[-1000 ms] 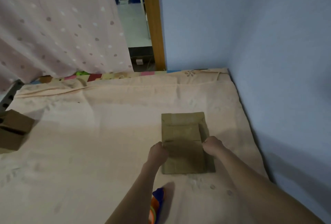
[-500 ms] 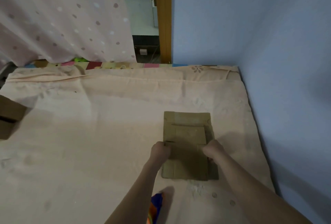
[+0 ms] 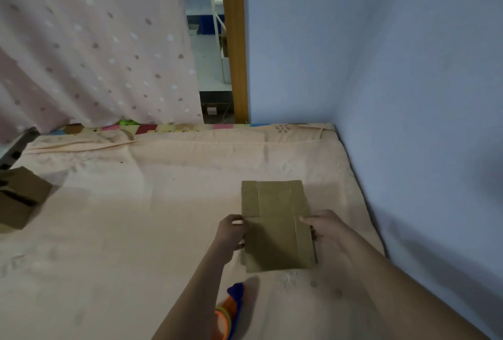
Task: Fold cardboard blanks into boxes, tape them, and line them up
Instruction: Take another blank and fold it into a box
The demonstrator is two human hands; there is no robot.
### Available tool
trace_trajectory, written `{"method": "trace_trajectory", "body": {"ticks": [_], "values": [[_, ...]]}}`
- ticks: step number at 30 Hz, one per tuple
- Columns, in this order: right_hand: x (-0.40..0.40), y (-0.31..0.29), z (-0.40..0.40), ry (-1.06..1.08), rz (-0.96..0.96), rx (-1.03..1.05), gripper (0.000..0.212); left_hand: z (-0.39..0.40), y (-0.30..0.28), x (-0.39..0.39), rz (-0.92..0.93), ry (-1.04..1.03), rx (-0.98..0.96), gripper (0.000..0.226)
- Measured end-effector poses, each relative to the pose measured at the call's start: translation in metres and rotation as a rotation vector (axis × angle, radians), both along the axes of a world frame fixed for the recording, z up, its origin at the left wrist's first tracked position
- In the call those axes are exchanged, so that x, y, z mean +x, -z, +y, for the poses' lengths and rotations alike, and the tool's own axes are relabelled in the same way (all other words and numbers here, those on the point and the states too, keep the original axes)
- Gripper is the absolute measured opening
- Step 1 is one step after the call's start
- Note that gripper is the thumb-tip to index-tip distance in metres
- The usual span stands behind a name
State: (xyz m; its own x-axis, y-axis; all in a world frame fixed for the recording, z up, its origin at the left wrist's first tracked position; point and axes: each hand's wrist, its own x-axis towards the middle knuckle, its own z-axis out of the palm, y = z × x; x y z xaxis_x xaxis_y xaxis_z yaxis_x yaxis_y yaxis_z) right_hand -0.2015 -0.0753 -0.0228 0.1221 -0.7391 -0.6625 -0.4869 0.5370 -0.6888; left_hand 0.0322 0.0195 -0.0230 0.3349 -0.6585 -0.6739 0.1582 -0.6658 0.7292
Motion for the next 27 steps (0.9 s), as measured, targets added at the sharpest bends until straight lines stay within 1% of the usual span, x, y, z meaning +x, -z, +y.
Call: {"method": "trace_trajectory", "body": {"ticks": [2, 6, 8, 11, 13, 15, 17, 19, 21, 23, 25, 27], "values": [[-0.009, -0.012, 0.014, 0.015, -0.054, -0.04, 0.025, 0.015, -0.012, -0.006, 0.021, 0.013, -0.035, 0.027], [-0.023, -0.033, 0.047, 0.063, -0.064, -0.183, 0.027, 0.048, -0.024, -0.023, 0.019, 0.046, -0.077, 0.029], [-0.031, -0.046, 0.068, 0.023, -0.11, -0.2, 0.016, 0.065, -0.025, -0.035, 0.025, 0.066, -0.084, 0.032], [-0.047, -0.054, 0.092, -0.008, -0.079, -0.314, 0.008, 0.088, -0.024, -0.048, 0.024, 0.074, -0.081, 0.041], [-0.055, -0.054, 0.104, -0.011, -0.046, -0.385, 0.003, 0.099, -0.025, -0.051, -0.073, 0.098, -0.075, 0.051], [-0.06, -0.055, 0.113, -0.074, 0.011, -0.445, 0.002, 0.106, -0.029, -0.049, -0.263, 0.159, -0.104, 0.058], [-0.063, -0.056, 0.123, -0.183, 0.101, -0.541, 0.003, 0.111, -0.037, -0.051, -0.433, 0.244, -0.173, 0.065], [-0.064, -0.05, 0.133, -0.288, 0.198, -0.606, 0.003, 0.112, -0.043, -0.057, -0.494, 0.32, -0.24, 0.07], [-0.065, -0.042, 0.145, -0.357, 0.273, -0.63, 0.005, 0.115, -0.041, -0.068, -0.505, 0.404, -0.264, 0.071], [-0.066, -0.034, 0.159, -0.405, 0.312, -0.639, 0.011, 0.122, -0.034, -0.081, -0.505, 0.448, -0.264, 0.065], [-0.068, -0.028, 0.173, -0.442, 0.333, -0.645, 0.016, 0.132, -0.02, -0.092, -0.552, 0.481, -0.272, 0.043], [-0.071, -0.023, 0.183, -0.471, 0.332, -0.658, 0.019, 0.145, -0.007, -0.101, -0.59, 0.447, -0.286, 0.022]]}}
